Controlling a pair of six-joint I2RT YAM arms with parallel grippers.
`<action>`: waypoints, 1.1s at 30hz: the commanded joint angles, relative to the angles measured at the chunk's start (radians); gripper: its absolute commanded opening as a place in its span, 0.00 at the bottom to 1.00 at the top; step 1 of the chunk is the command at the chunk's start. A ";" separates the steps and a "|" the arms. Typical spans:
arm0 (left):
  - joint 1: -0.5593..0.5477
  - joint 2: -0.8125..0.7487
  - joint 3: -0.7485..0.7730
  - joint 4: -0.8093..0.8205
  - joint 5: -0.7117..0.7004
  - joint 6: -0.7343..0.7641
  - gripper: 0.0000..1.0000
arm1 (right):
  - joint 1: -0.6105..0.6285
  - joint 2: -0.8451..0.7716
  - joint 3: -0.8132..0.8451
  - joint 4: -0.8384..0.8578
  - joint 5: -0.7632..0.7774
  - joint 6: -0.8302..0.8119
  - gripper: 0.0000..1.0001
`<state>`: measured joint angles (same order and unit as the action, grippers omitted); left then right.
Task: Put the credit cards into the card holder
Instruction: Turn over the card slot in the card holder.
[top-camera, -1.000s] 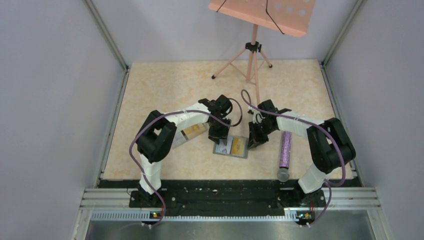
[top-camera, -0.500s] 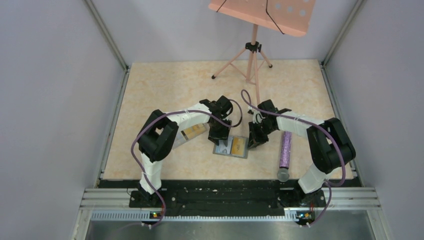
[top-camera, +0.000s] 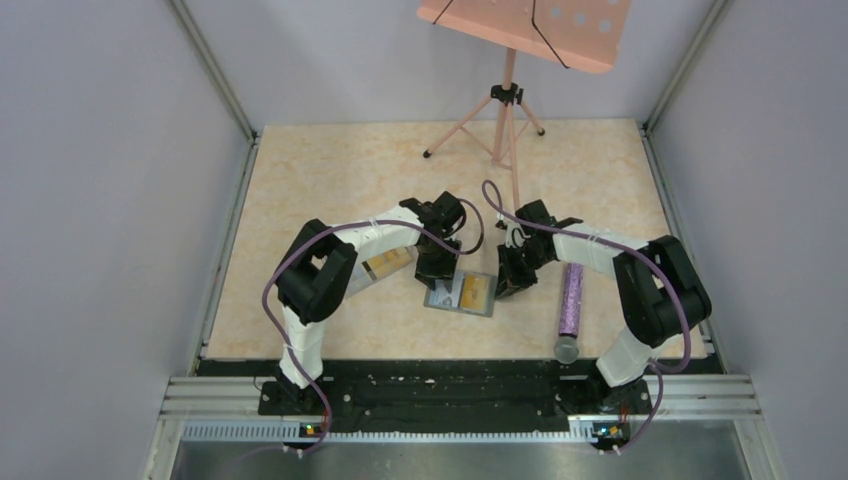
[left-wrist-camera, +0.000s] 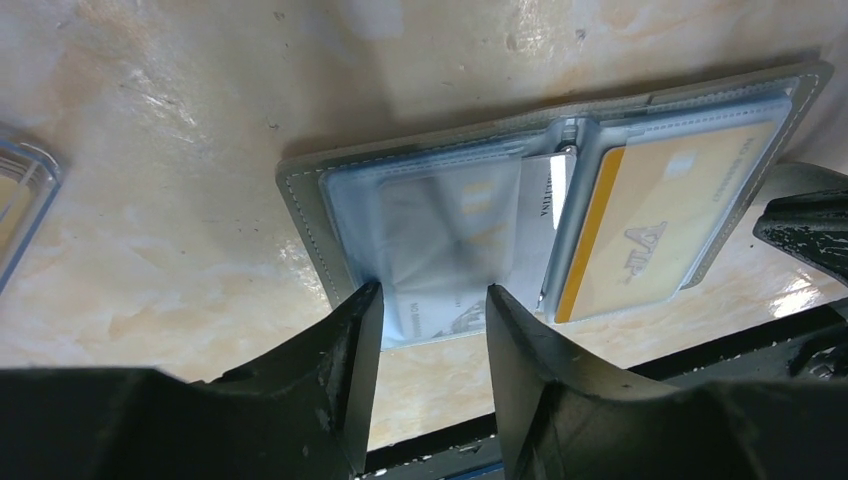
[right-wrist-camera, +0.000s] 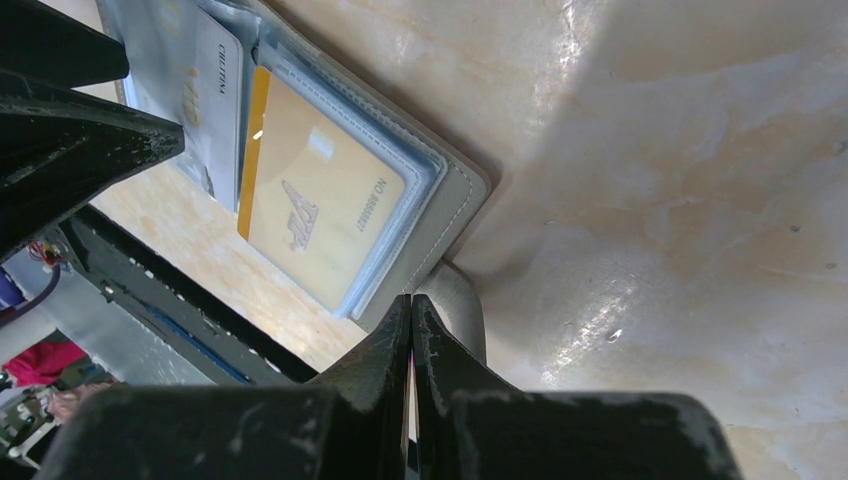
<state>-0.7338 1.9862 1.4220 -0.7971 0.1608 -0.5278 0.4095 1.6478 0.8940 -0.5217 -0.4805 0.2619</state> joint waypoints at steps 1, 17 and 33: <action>-0.002 0.021 0.020 -0.004 -0.011 0.015 0.46 | -0.006 0.008 -0.012 0.014 -0.017 -0.008 0.00; -0.004 -0.070 0.018 0.123 0.171 -0.029 0.25 | -0.005 0.026 -0.014 0.025 -0.026 -0.005 0.00; 0.164 -0.198 -0.221 0.339 0.265 -0.133 0.42 | 0.012 -0.097 0.044 0.064 -0.122 0.024 0.00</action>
<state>-0.6209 1.8343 1.2579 -0.5648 0.3634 -0.6128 0.4099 1.6119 0.8913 -0.5159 -0.5365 0.2661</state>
